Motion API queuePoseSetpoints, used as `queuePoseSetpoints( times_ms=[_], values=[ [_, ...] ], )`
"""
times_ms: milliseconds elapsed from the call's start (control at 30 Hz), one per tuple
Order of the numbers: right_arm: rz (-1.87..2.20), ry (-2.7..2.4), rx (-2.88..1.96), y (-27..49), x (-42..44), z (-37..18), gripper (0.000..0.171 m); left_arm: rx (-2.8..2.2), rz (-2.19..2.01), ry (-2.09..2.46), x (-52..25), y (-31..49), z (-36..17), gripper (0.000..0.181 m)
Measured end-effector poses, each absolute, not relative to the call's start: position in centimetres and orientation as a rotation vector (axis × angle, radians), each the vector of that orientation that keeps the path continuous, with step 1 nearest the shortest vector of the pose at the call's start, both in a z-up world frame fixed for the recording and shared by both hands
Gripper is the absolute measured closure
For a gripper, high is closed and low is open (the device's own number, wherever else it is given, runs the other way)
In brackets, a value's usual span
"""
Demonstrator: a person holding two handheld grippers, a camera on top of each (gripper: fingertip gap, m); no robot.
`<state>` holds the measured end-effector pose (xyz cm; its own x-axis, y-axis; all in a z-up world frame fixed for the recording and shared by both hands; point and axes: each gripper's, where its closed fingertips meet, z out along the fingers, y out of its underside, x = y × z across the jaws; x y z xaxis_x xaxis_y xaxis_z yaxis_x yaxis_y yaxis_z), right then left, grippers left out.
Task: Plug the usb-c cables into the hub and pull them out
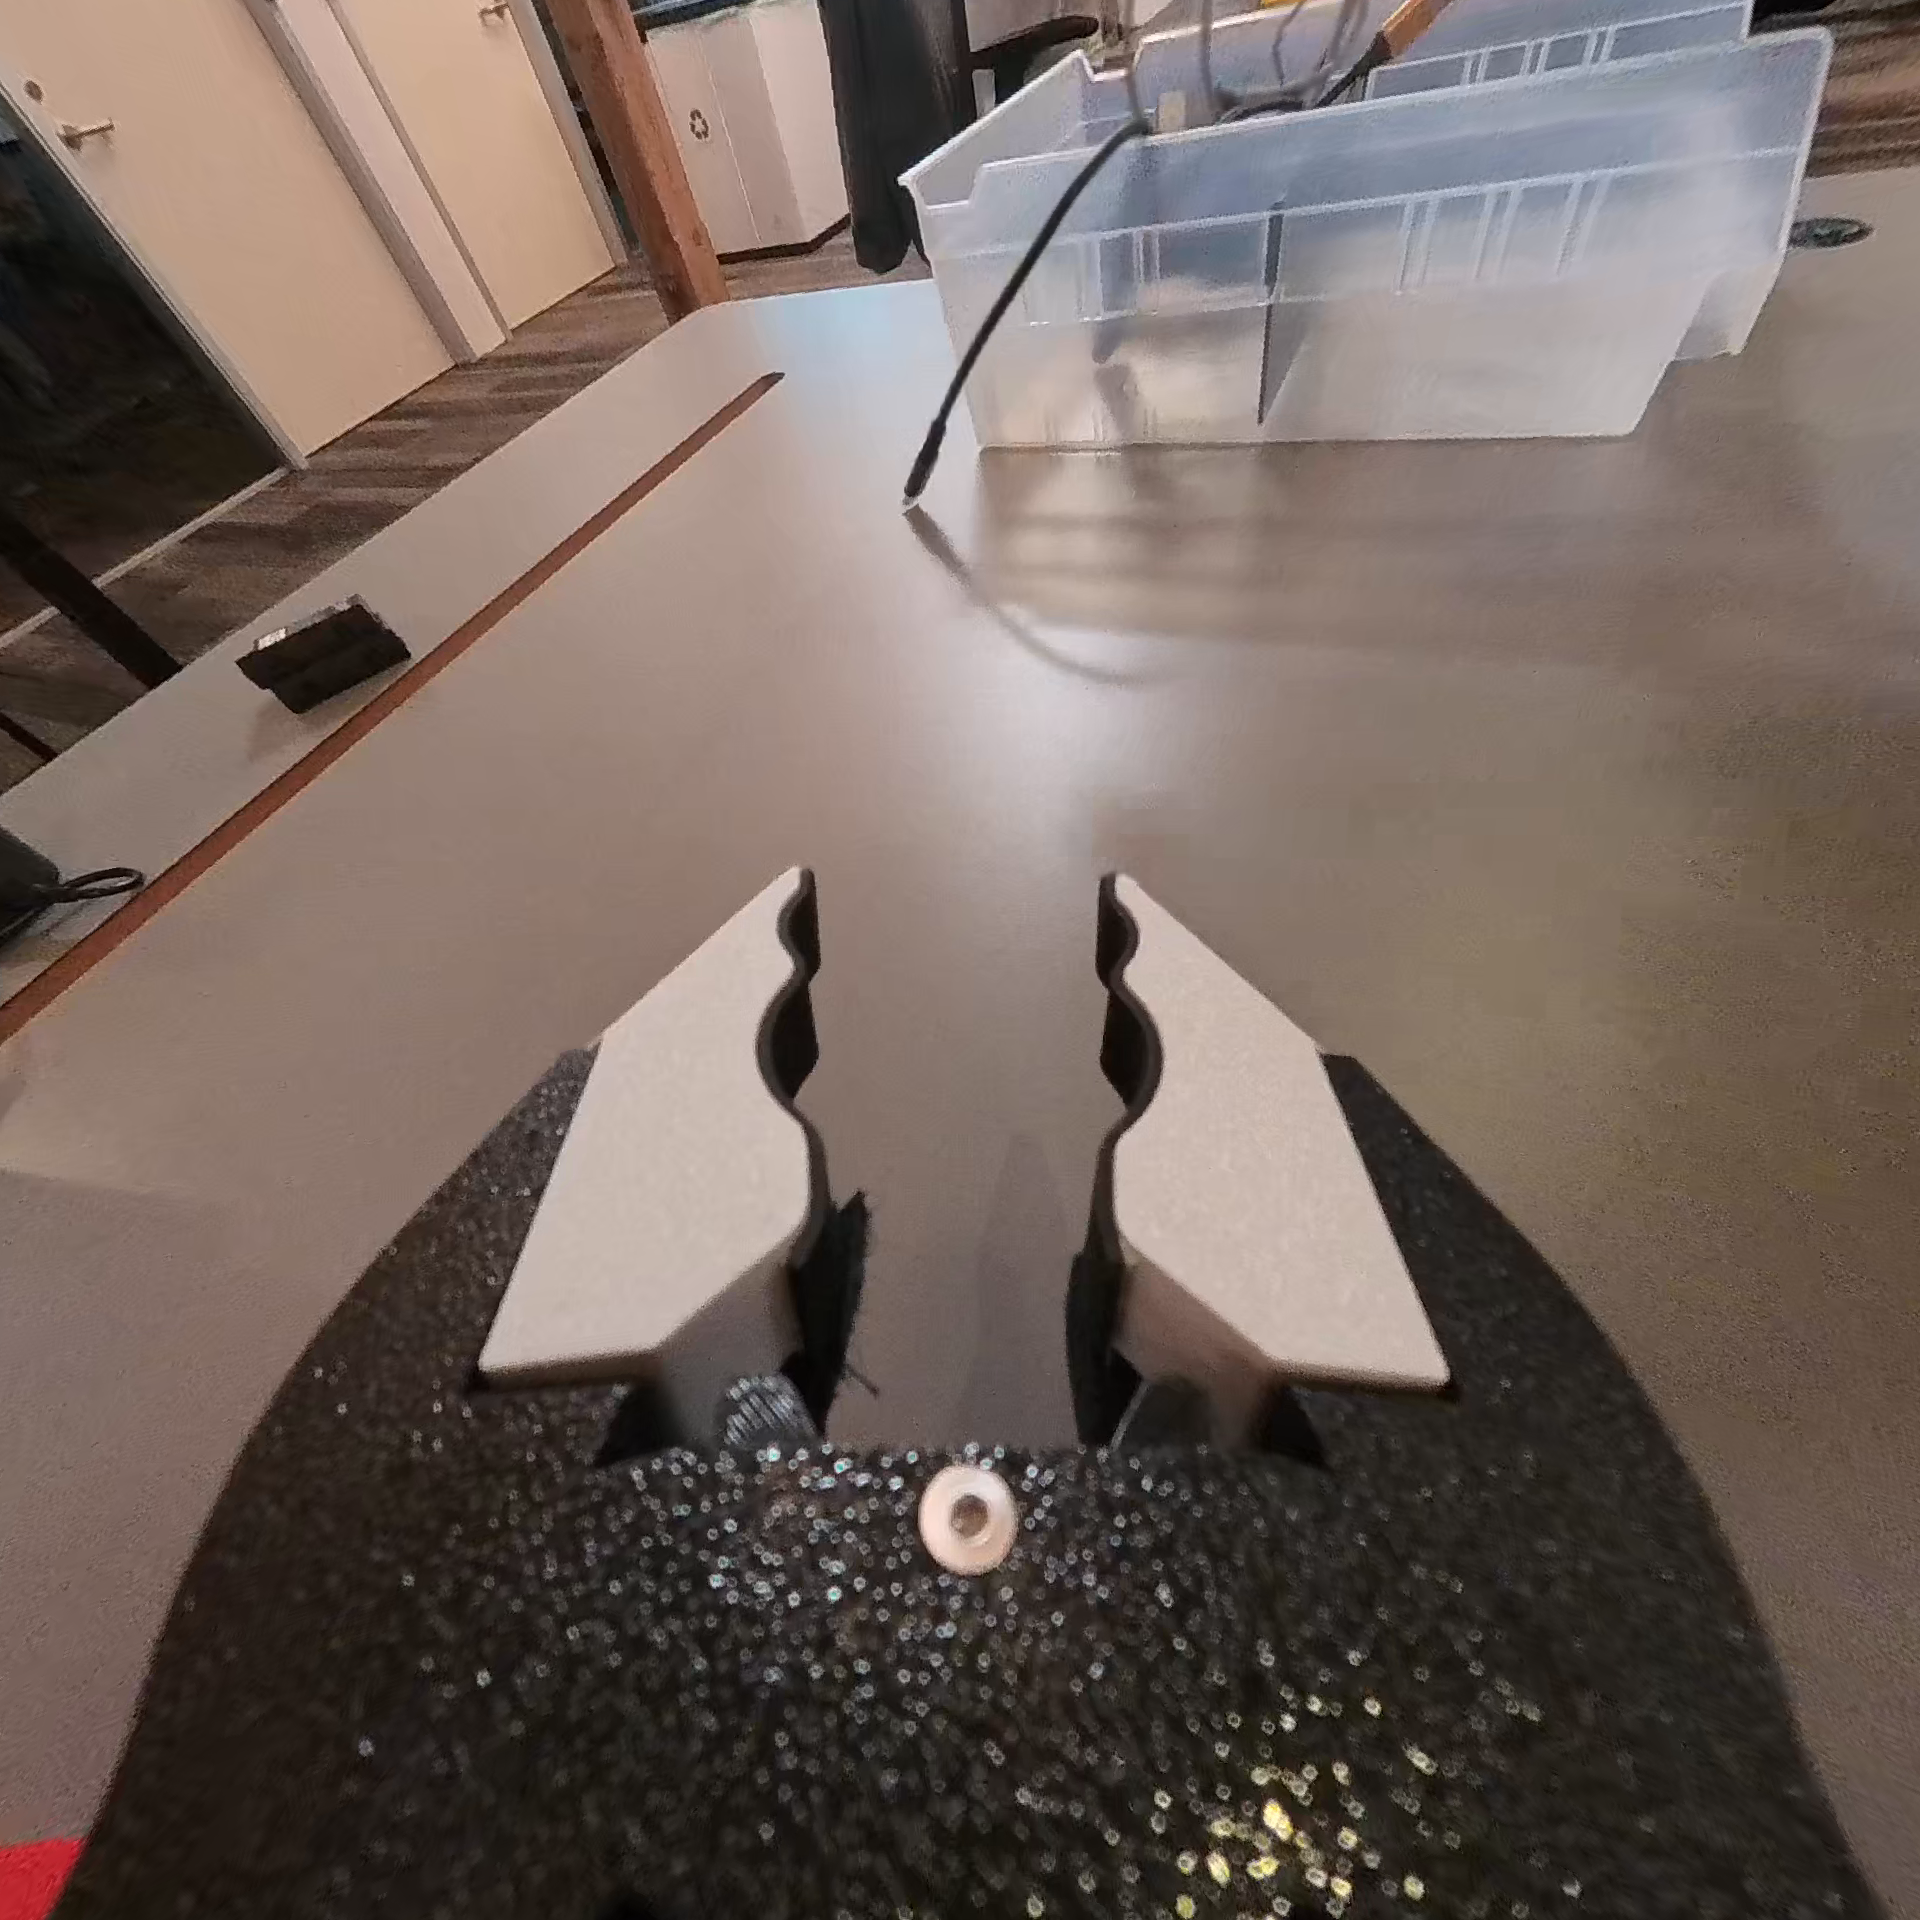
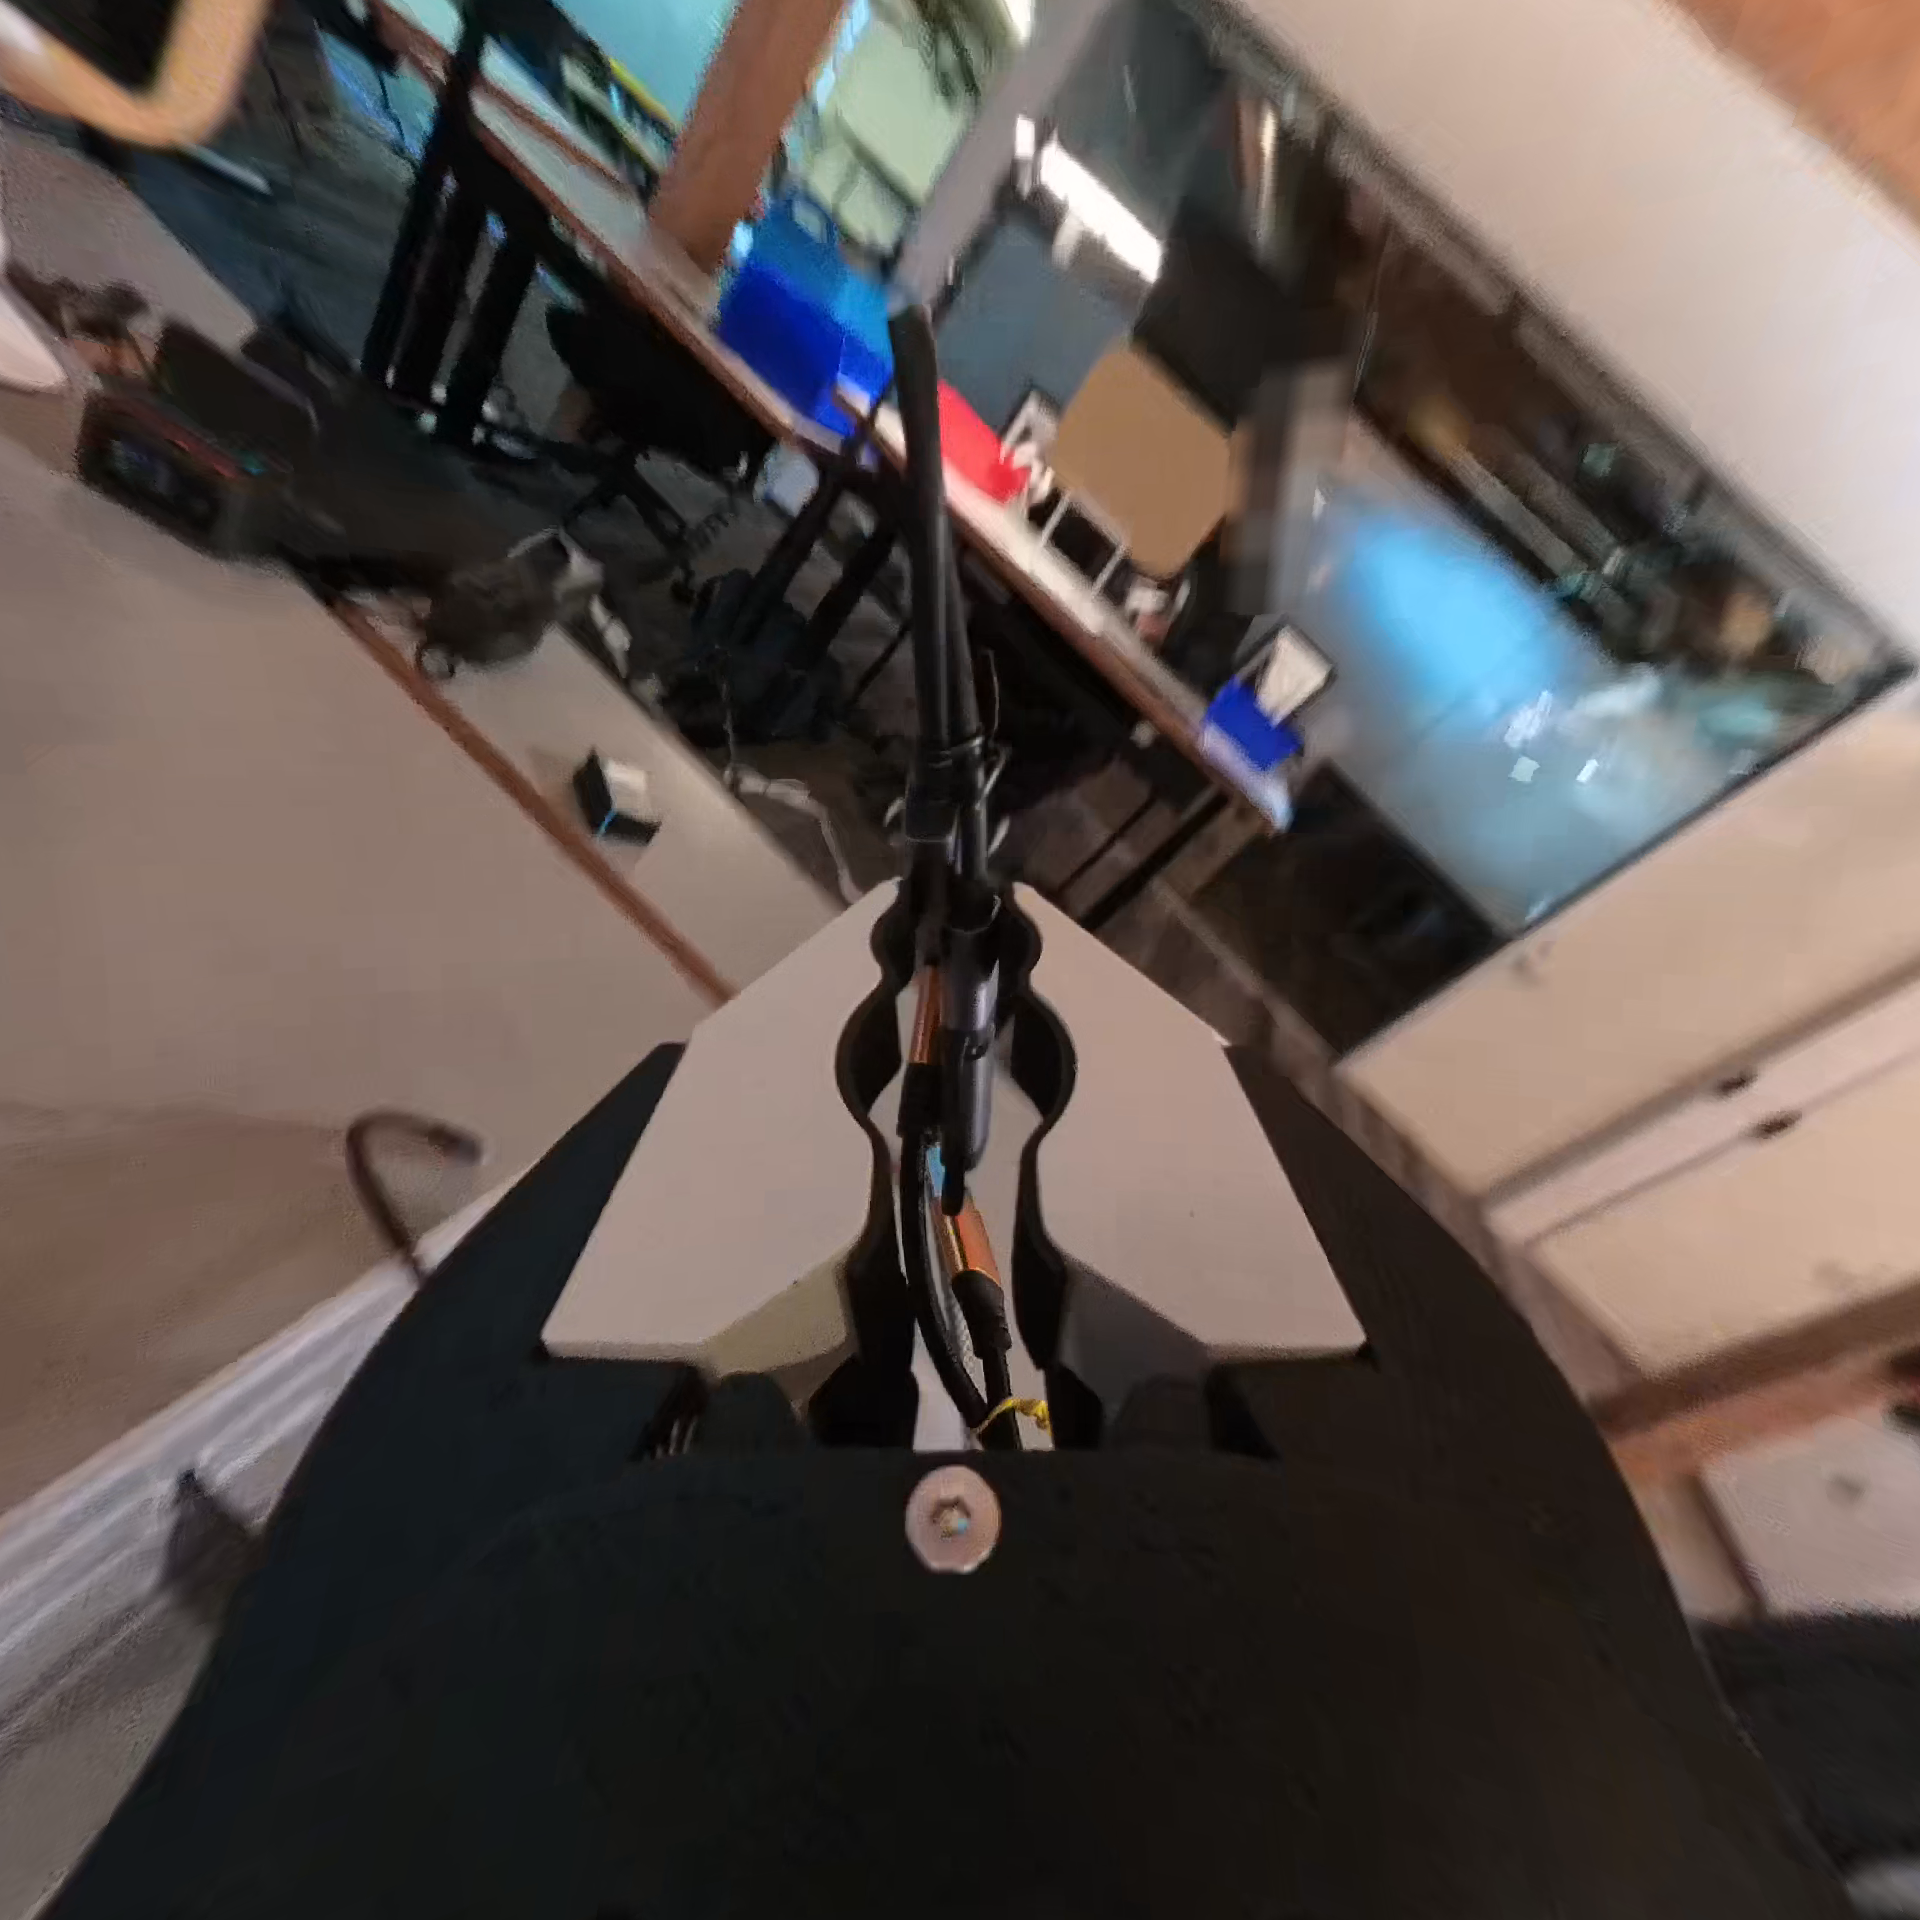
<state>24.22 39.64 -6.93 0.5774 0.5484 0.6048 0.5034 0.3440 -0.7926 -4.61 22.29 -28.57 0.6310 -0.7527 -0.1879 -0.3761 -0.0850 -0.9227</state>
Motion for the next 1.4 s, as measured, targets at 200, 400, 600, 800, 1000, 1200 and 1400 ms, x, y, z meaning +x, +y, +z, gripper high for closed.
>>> queuePoseSetpoints(
  times_ms=[200,400,600,800,1000,1200,1400],
  values=[
    [0.051,-1.226,-1.812,40.3,28.0,-18.5,0.157,-1.703,-0.394,0.947,-4.5,22.4,-28.9,0.131],
    [-0.191,-1.530,-2.172,40.6,28.9,-25.8,0.157,-1.710,-0.377,0.967,-4.3,22.4,-29.3,0.131],
    [-0.036,-1.229,-2.133,42.2,26.3,-21.6,0.106,-1.709,-0.347,0.968,-4.5,22.5,-29.3,0.120],
    [0.035,-0.779,-1.594,36.3,28.2,-6.4,0.084,-1.503,-0.349,0.878,-3.5,20.6,-23.1,0.099],
    [-0.179,-0.535,-1.581,28.8,36.8,-9.7,0.086,-1.404,-0.287,0.717,-4.4,15.0,-14.3,0.086],
    [-0.200,-0.542,-1.988,27.3,42.6,-22.2,0.088,-1.653,0.097,0.414,-15.2,10.1,-13.1,0.078],
    [-0.184,-0.543,-2.226,28.6,44.0,-27.7,0.097,-2.176,0.196,0.223,-23.7,5.7,-22.7,0.082]
  ],
)
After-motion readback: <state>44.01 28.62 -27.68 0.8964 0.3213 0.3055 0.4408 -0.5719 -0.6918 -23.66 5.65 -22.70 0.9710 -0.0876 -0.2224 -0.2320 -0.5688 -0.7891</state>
